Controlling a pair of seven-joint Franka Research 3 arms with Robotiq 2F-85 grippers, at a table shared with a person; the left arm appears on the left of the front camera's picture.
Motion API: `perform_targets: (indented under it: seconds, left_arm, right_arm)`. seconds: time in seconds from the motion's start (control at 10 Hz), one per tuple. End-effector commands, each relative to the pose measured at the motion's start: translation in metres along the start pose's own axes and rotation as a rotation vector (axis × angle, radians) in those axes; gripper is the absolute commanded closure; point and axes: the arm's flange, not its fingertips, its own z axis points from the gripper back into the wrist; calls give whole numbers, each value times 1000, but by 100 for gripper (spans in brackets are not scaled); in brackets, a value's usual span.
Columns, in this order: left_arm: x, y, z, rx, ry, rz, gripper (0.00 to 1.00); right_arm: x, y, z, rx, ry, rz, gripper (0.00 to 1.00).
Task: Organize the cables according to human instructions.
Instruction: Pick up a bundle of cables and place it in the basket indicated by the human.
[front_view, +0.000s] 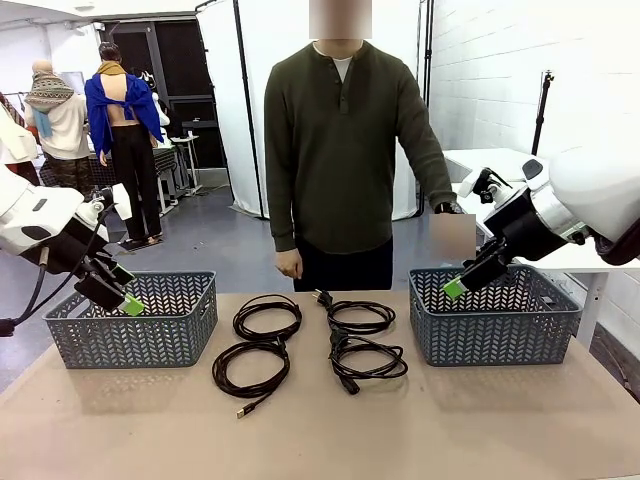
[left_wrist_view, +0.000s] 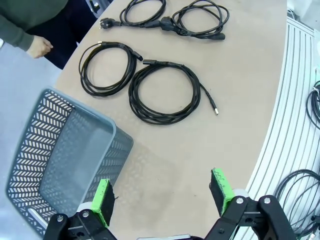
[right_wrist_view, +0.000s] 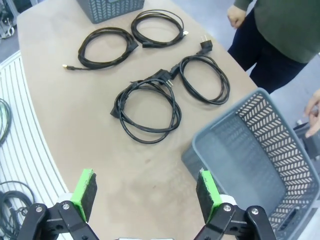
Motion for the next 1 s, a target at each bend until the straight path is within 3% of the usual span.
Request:
perform_targets:
  seconds: [0.0,0.9]
  left_arm:
    - [-2,2,-1,-11,-8,-3,0]
    - [-2,2,-1,-11,-8,-3,0]
  right_arm:
    - [-1,-3,-2,18,-22,7,0]
    - [-1,-3,-2,18,-22,7,0]
